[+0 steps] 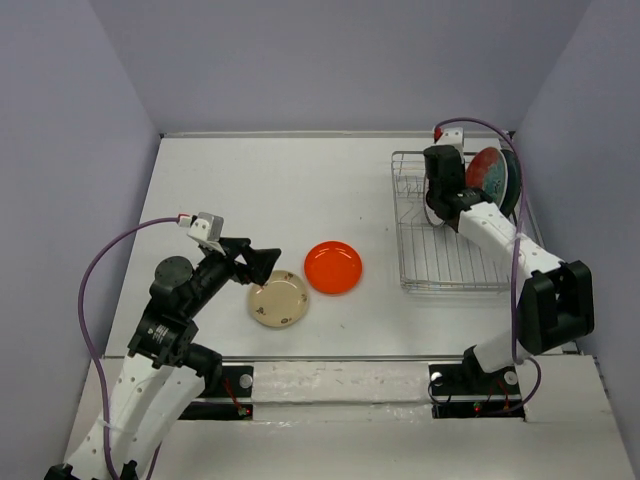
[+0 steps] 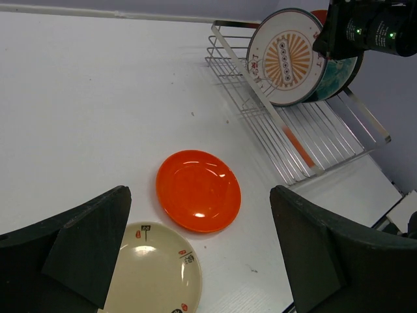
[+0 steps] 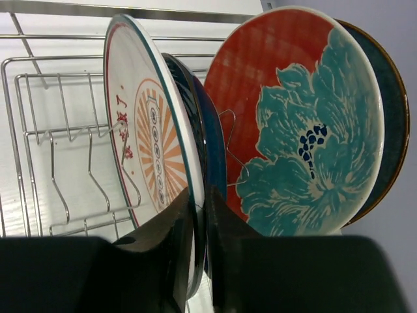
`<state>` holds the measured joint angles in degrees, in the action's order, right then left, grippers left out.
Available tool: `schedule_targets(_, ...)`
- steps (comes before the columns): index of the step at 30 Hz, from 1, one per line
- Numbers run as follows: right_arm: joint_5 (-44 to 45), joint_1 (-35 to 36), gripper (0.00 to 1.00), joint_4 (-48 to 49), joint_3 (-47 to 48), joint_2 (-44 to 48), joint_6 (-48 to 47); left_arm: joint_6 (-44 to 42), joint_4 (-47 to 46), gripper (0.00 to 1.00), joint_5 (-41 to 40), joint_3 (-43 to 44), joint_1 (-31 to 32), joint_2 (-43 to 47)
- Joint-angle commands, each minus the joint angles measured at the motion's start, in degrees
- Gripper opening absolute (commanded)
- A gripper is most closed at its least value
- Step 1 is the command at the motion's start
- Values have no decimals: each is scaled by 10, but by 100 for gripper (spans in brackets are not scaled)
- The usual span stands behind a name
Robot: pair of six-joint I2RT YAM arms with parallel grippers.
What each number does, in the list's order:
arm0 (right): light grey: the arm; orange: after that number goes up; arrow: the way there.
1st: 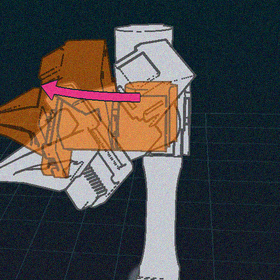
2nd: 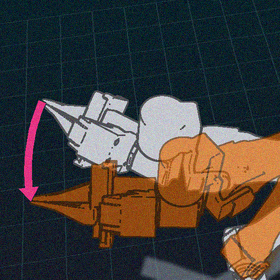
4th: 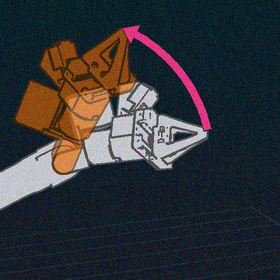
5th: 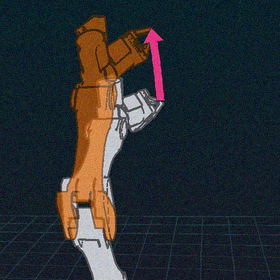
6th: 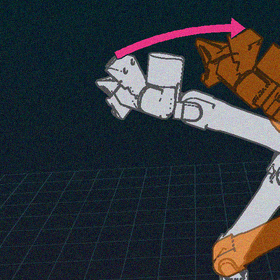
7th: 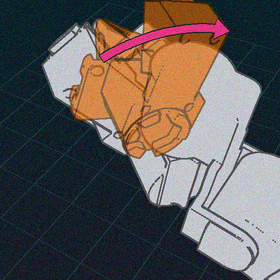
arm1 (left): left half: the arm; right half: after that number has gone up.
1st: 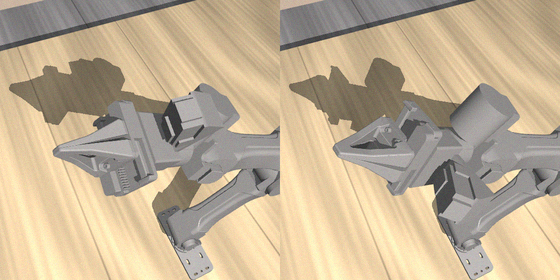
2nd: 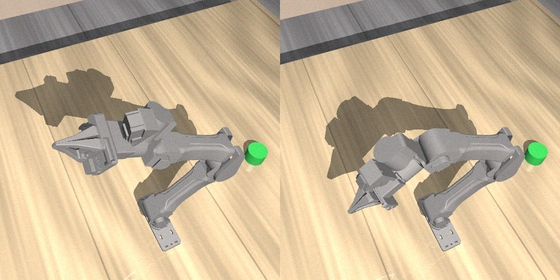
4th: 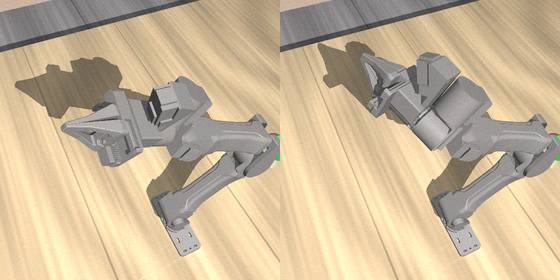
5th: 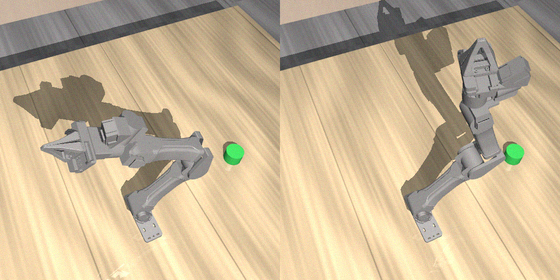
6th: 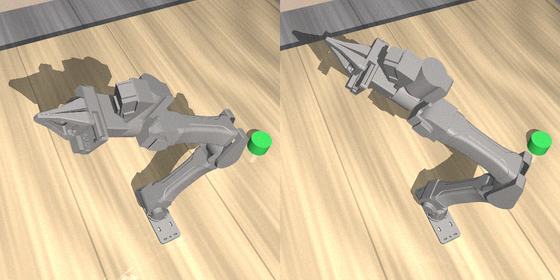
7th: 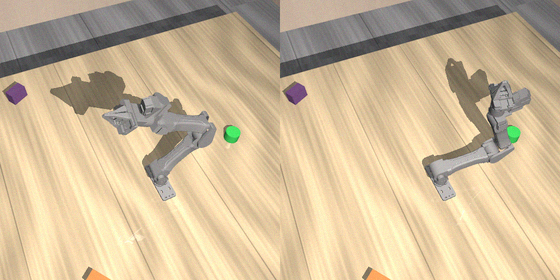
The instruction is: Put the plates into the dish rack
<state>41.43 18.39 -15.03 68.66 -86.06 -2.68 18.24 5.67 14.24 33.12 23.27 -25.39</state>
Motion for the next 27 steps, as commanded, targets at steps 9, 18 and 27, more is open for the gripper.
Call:
schedule_targets(9, -118, -3, 75, -59, 59, 88, 114, -8, -13, 99, -5, 2, 2, -12)
schedule_targets(18, -375, 121, 71, 25, -34, 121, 226, -5, -6, 99, -44, 3, 0, -10)
schedule_targets(27, -380, 217, 50, 120, -81, -12, 328, -1, -3, 99, -62, 4, -8, -22)
